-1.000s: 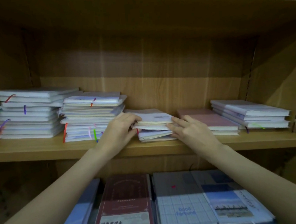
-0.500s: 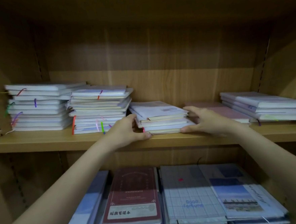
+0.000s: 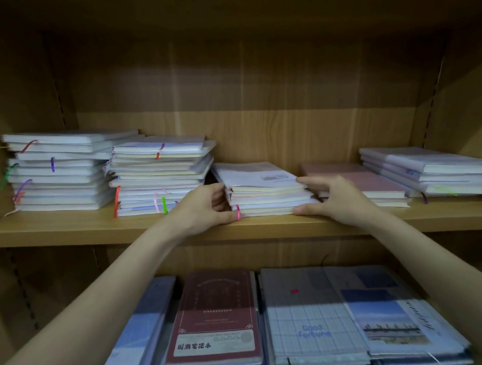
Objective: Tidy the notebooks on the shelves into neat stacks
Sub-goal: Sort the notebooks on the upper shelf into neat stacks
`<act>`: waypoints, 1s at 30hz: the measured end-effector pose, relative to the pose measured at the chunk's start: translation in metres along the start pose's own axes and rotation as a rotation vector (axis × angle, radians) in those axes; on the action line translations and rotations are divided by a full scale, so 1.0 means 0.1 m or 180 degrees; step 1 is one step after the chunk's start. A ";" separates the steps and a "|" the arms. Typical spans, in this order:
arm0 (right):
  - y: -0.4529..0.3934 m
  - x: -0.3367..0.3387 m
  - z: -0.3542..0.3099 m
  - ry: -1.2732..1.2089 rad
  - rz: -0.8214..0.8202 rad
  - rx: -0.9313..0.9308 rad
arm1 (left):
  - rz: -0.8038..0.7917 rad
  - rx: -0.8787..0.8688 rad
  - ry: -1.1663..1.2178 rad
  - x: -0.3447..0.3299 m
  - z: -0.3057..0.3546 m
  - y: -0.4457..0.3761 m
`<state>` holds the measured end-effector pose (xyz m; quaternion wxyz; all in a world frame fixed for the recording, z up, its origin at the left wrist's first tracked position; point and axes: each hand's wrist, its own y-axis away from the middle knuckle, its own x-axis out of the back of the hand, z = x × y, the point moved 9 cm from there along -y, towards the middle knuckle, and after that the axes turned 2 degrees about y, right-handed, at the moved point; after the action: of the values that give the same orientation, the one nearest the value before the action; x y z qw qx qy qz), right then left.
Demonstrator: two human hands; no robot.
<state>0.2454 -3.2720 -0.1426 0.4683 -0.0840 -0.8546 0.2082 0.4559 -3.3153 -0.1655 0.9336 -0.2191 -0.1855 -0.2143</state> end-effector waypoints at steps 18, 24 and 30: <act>0.24 0.19 -0.03 -0.0046 0.0876 0.0360 | 0.0170 -0.0115 -0.0077 0.02 0.13 0.08; 0.23 0.21 0.01 -0.0136 0.0989 0.0252 | 0.0497 0.0020 -0.0310 0.10 0.07 0.05; 0.25 0.21 0.00 -0.0210 0.0903 0.0234 | 0.0530 -0.0039 -0.0309 0.10 0.09 0.08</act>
<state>0.2328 -3.2426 -0.1377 0.4086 -0.1798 -0.8409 0.3061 0.4665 -3.3075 -0.1564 0.9368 -0.2496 -0.2103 -0.1263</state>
